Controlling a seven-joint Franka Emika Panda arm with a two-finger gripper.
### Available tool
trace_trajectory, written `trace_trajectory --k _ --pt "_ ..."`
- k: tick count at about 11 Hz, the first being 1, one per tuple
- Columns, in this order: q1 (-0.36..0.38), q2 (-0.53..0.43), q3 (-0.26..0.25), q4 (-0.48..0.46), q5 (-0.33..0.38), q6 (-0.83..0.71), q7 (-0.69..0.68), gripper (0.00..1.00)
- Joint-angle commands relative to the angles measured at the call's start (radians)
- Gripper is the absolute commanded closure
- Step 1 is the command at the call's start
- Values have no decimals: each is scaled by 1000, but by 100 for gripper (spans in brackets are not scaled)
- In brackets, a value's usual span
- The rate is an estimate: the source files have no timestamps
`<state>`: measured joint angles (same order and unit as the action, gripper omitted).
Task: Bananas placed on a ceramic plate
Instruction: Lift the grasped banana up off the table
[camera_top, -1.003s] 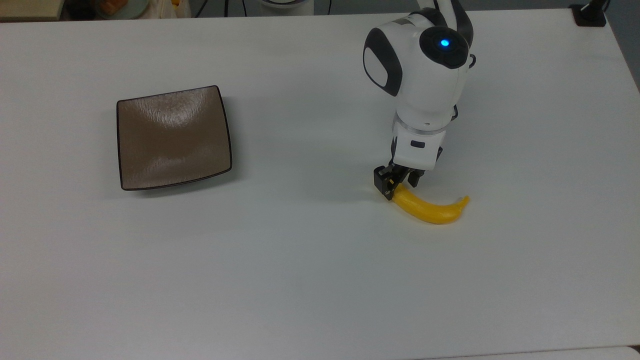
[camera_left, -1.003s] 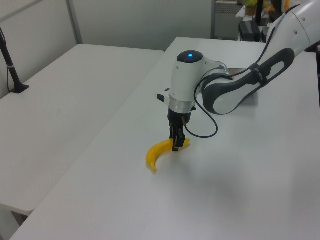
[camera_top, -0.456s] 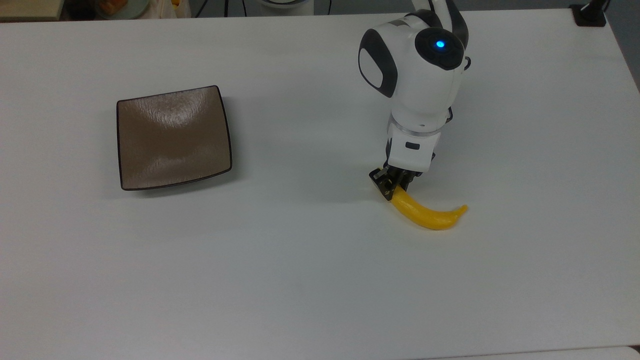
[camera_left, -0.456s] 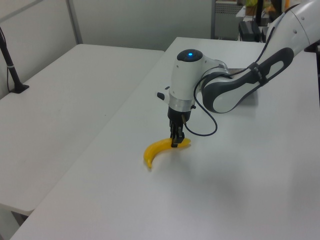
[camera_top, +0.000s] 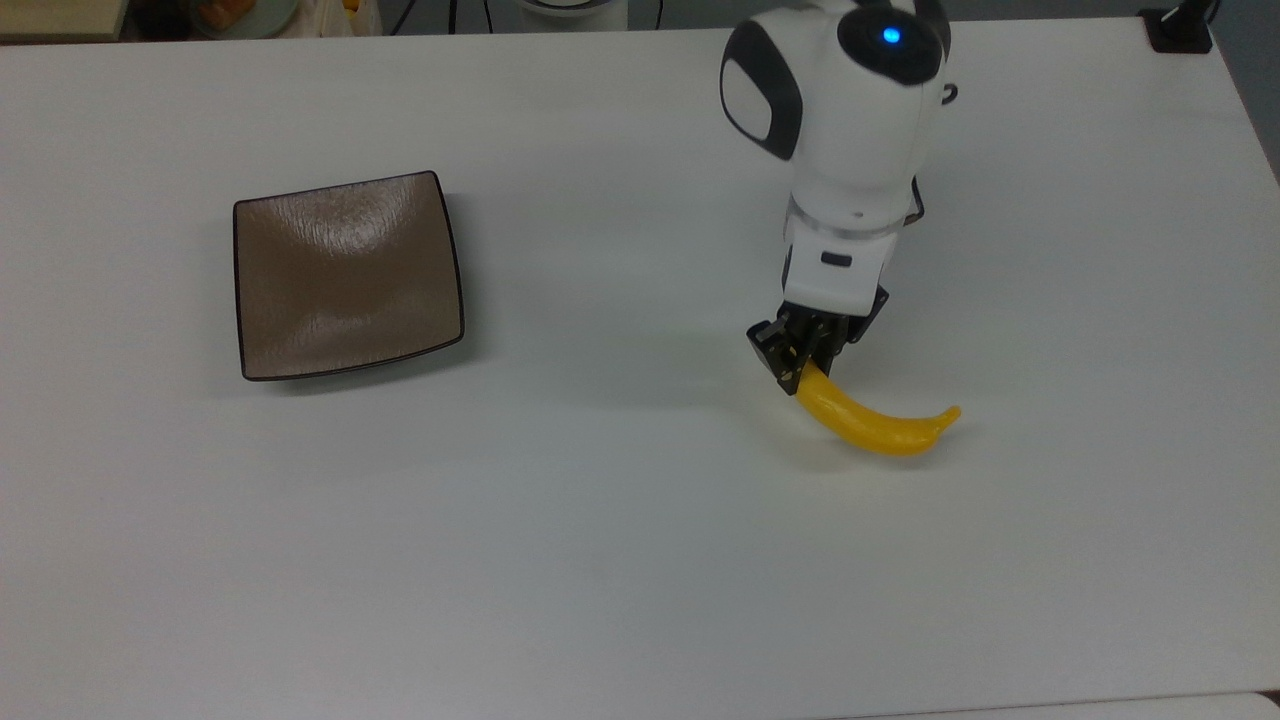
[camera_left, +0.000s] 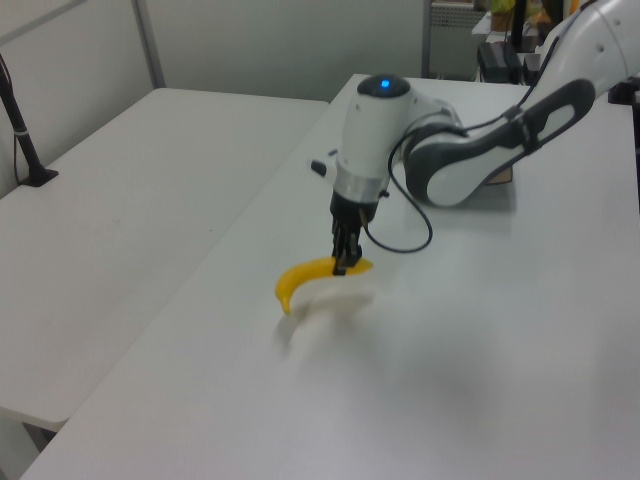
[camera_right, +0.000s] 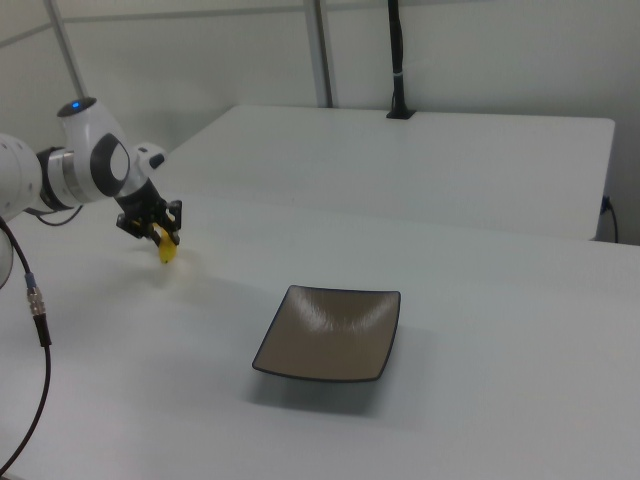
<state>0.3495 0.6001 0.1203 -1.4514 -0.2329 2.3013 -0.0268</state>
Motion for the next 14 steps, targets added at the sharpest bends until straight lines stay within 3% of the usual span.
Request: trace_trajectory --k 1,2,5,7,10,12,14 --pt "-35 -167 15 -60 -2 -125 93 100" --pt "-41 -219 15 -61 3 -185 106 100" --pt "-110 -382 12 -67 122 -343 93 100" --pt "-147 -442 4 -66 174 -440 80 100" --pt "-240 -485 -8 -69 317 -546 -101 100" --pt "-305 -513 -17 -82 371 -629 -224 100" --pt "-331 -514 -115 -84 469 -710 -376 100"
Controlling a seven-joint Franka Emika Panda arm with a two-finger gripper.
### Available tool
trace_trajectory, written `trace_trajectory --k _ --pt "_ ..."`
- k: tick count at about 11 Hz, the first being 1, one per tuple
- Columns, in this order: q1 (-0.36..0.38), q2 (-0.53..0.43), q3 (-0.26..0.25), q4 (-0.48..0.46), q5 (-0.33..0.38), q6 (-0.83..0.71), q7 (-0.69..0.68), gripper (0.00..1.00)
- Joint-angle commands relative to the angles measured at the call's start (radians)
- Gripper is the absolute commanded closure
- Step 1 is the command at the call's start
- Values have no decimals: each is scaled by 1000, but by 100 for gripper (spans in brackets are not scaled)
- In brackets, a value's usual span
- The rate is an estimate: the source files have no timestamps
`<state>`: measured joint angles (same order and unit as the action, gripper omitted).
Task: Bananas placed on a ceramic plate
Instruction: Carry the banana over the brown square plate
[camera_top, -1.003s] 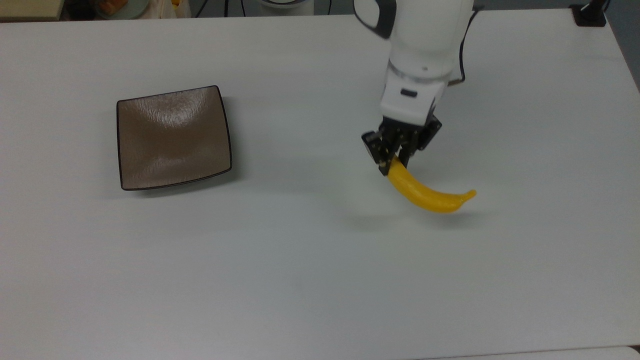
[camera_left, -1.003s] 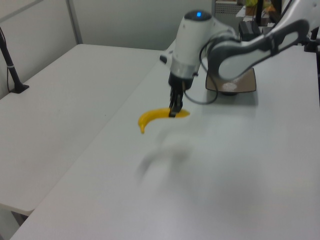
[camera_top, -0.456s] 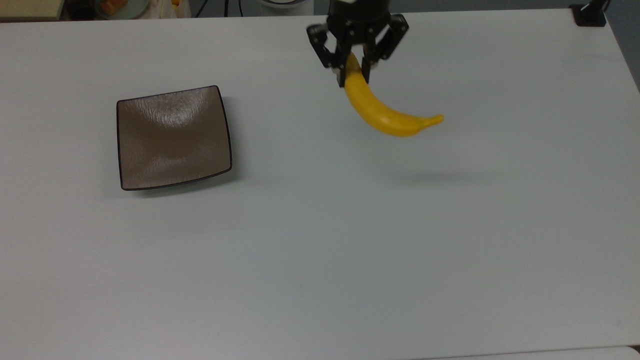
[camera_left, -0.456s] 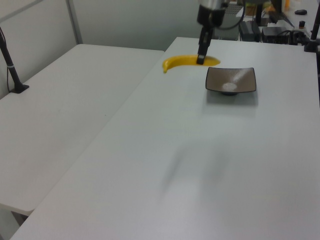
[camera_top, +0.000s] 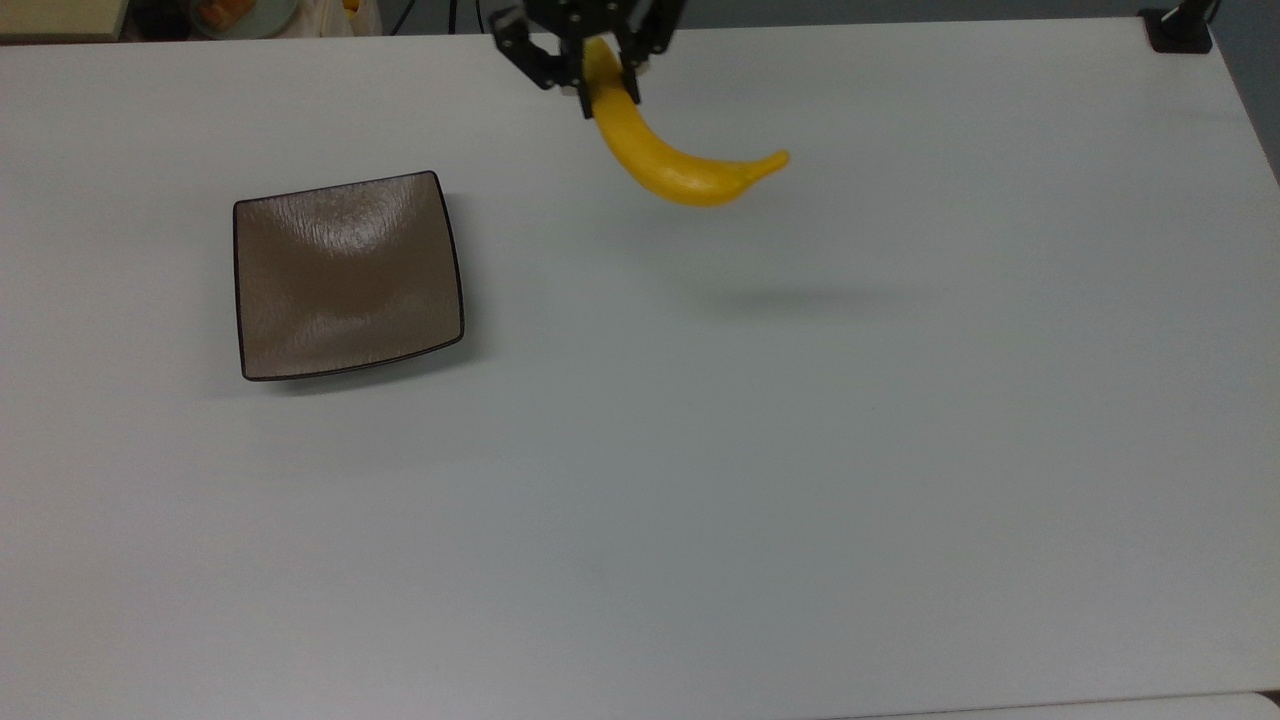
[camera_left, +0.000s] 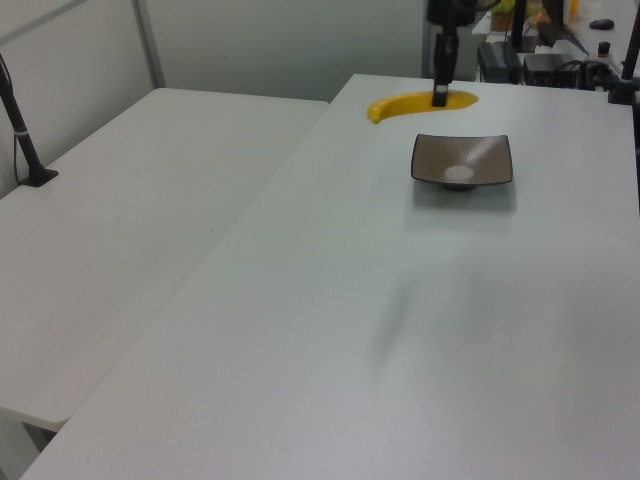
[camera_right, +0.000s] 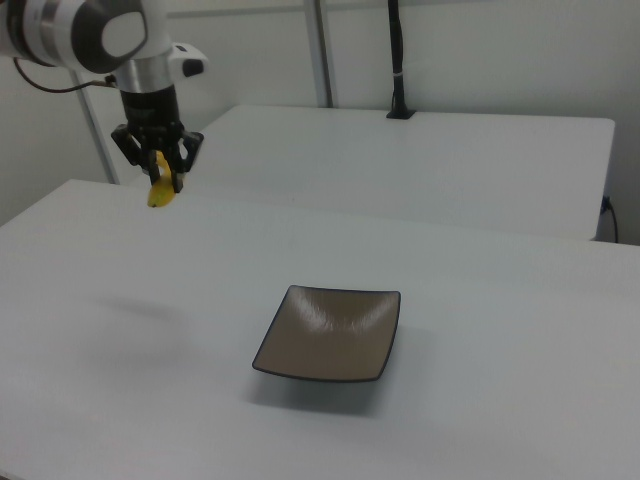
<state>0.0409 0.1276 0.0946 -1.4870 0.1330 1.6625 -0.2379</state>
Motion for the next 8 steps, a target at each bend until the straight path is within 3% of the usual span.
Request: trace_trajectory --k 1,3,8 --pt "-35 -39 -145 -49 150 -125 -263 100" --pt "-74 -14 -199 -49 160 -187 -389 100" --pt "-264 108 -203 -49 194 -191 -535 100"
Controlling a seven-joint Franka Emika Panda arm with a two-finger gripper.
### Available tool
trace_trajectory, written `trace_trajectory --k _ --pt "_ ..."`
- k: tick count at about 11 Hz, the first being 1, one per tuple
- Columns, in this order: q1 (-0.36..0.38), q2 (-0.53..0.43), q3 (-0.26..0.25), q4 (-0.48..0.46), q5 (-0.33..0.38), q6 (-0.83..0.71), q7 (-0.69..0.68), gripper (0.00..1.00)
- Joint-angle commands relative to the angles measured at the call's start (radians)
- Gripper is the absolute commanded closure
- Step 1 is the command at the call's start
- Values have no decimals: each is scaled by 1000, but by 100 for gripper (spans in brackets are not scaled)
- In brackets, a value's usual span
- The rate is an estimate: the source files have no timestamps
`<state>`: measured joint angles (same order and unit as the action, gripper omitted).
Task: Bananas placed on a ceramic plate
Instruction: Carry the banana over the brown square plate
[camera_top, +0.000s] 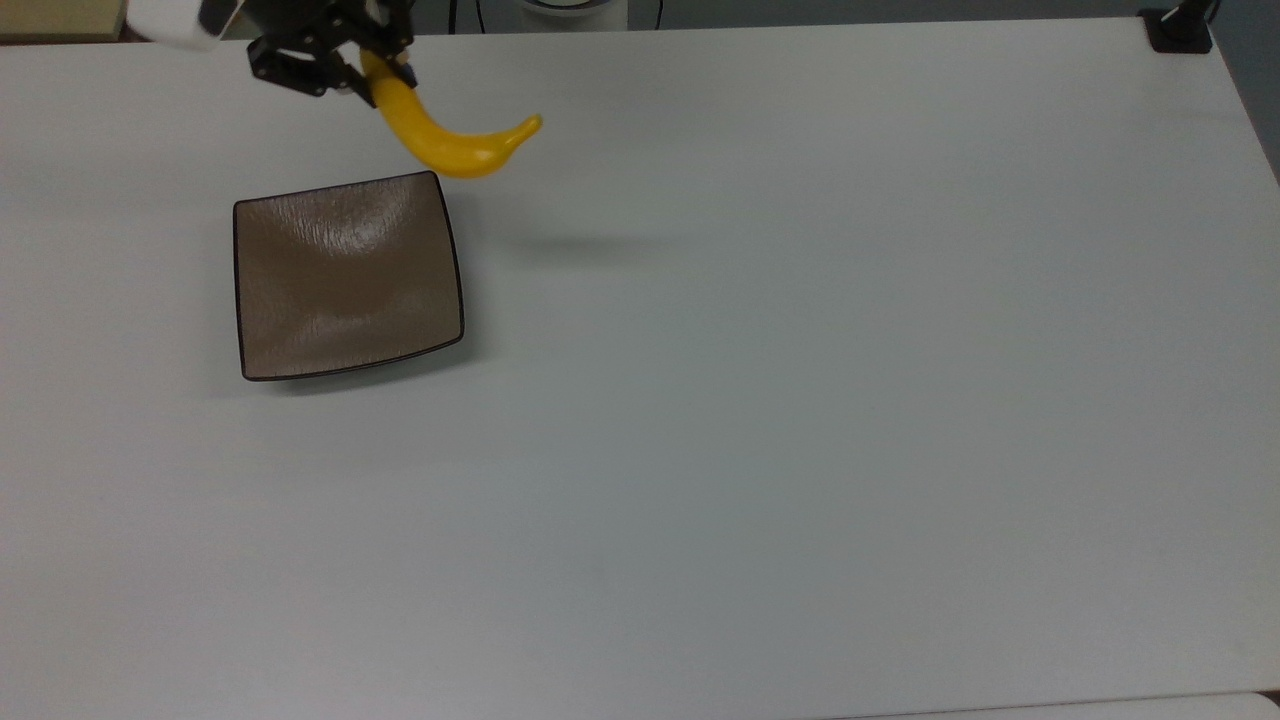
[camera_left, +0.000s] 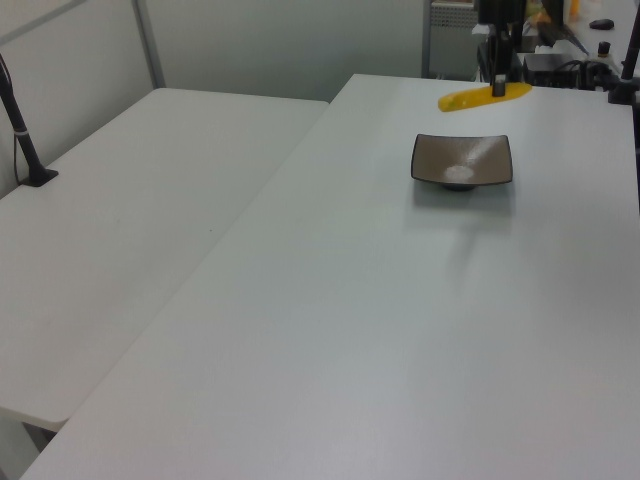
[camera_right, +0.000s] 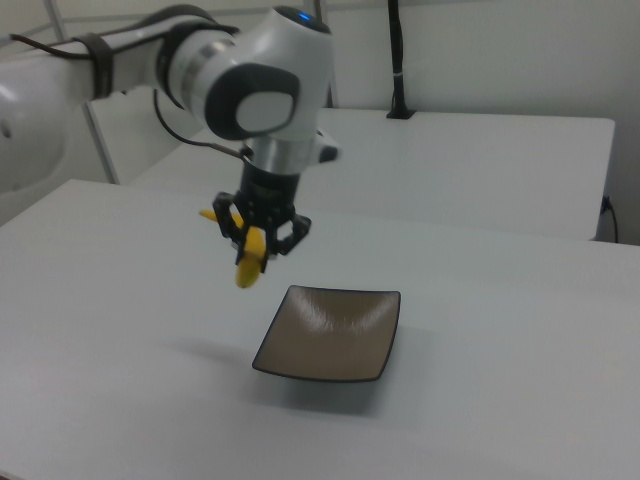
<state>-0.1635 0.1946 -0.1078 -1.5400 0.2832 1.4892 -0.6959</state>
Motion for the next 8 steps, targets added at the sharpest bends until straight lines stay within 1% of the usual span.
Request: trace_trajectory --k 1,3,5,8 --pt "-101 69 -10 4 47 -18 -136 100" --pt "-135 109 -21 3 45 -10 -203 100" --pt "-151 158 -21 4 45 -1 -243 100" --pt "-151 201 -21 -14 53 129 -252 100"
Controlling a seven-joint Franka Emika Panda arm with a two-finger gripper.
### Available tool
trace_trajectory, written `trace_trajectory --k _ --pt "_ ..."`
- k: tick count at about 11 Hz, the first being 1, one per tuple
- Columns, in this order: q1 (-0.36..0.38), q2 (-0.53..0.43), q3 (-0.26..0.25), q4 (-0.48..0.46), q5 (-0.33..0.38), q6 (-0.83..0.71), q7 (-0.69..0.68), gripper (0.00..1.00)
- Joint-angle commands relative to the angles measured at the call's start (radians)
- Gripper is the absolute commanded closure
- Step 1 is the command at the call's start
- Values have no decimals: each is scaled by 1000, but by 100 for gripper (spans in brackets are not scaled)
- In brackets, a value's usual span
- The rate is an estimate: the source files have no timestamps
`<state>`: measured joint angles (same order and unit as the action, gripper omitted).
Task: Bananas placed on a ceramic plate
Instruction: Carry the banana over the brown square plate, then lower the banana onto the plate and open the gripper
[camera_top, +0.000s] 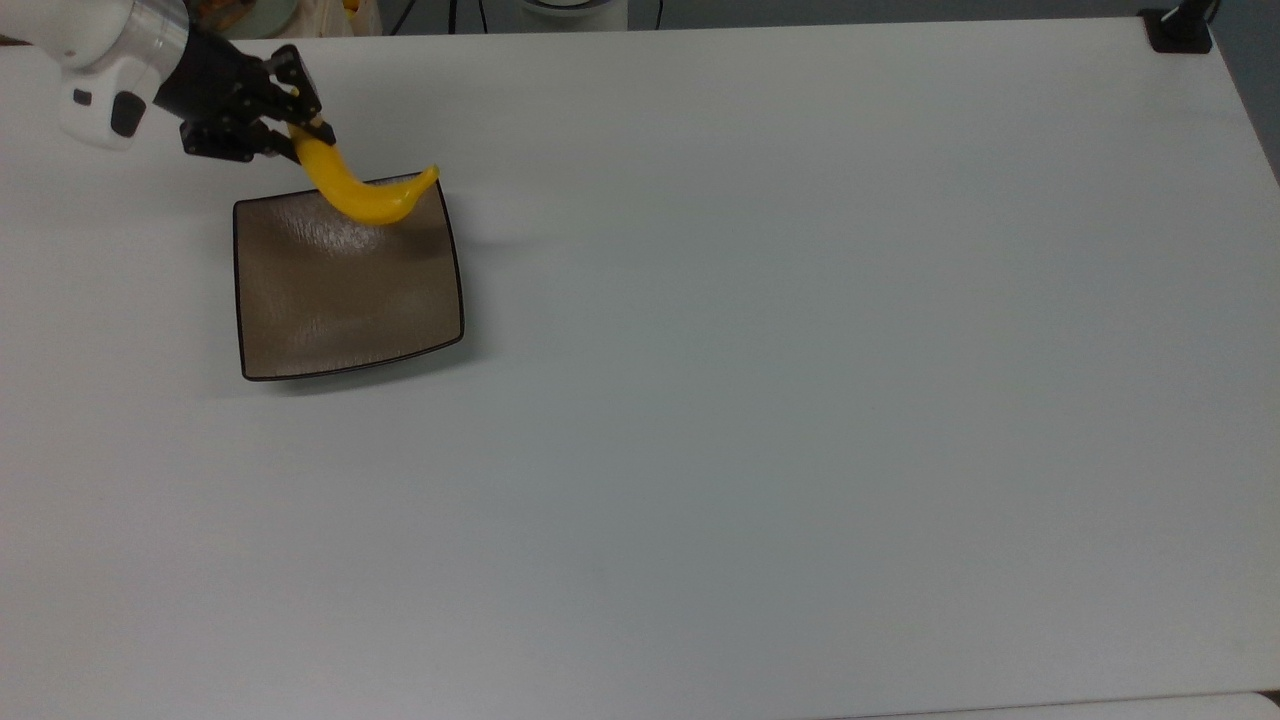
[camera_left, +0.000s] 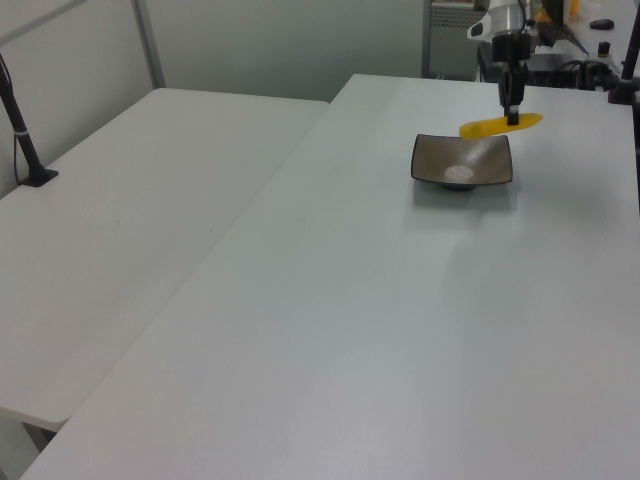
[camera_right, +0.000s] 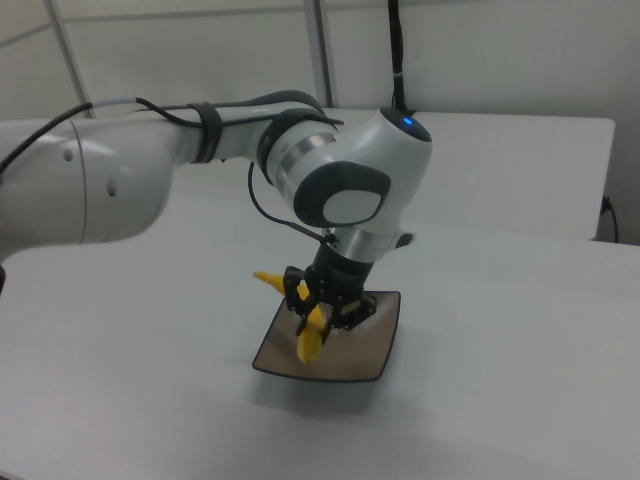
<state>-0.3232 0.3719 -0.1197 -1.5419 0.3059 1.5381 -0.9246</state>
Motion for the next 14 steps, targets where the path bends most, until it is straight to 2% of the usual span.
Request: trace_trajectory --k 1,5,6,8,9,10,11,12,14 --pt "12 39 -9 -12 44 98 -23 100" --pt "21 74 -9 -12 47 184 -14 98" --pt "21 82 -9 -12 53 195 -13 94" --pt "23 85 -8 -12 91 197 -8 68" --pt "24 87 -8 -12 93 197 -8 41" --pt "24 87 -8 -12 91 197 -10 30" --pt "26 85 -8 -12 91 197 -8 27" --pt "26 81 -8 -10 91 194 -7 1" --pt "53 53 -9 -10 76 180 6 0"
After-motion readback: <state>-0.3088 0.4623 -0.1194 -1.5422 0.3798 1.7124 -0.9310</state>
